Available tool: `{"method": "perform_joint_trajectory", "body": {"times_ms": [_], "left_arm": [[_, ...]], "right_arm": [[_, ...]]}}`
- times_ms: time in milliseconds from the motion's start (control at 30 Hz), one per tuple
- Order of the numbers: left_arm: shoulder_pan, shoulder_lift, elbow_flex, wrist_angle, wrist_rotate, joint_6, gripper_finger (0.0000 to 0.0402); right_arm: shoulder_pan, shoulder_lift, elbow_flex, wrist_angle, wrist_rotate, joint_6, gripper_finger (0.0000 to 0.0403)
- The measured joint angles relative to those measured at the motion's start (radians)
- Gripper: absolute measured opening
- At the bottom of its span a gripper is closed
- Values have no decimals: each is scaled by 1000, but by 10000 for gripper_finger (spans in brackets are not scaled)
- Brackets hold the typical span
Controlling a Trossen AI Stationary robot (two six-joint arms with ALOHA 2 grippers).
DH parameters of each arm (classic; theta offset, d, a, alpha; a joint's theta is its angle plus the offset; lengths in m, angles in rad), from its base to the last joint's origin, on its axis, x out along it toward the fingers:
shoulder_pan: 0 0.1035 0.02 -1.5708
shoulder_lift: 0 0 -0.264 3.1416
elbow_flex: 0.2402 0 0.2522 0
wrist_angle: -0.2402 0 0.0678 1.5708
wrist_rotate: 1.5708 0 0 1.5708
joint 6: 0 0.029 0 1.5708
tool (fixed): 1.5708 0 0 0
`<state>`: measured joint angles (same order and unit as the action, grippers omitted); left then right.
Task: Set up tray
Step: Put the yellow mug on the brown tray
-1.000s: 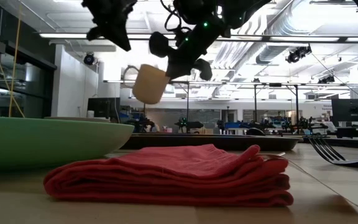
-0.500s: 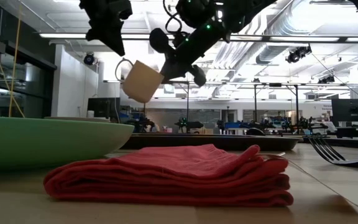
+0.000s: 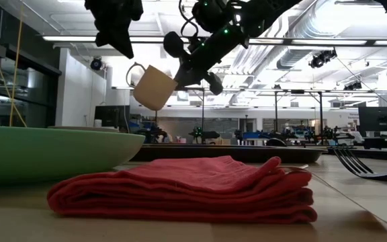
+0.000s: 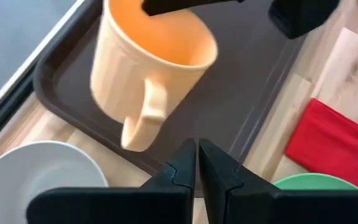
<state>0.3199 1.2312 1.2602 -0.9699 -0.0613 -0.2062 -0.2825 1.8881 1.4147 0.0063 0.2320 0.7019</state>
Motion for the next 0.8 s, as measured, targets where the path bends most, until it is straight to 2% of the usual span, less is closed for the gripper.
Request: {"method": "perform_joint_trajectory", "body": {"times_ms": [433,667,800], "left_arm": [[0,12,0,4,5,27,49],[0,26,2,7,-104,53,49],[0,43,1,-8,-109,55,49]], "right_arm": [[1,0,-2,45,-23,22,0],[3,1,-2,45,-38,36,0],[6,2,-2,40,-39,43,0]]}}
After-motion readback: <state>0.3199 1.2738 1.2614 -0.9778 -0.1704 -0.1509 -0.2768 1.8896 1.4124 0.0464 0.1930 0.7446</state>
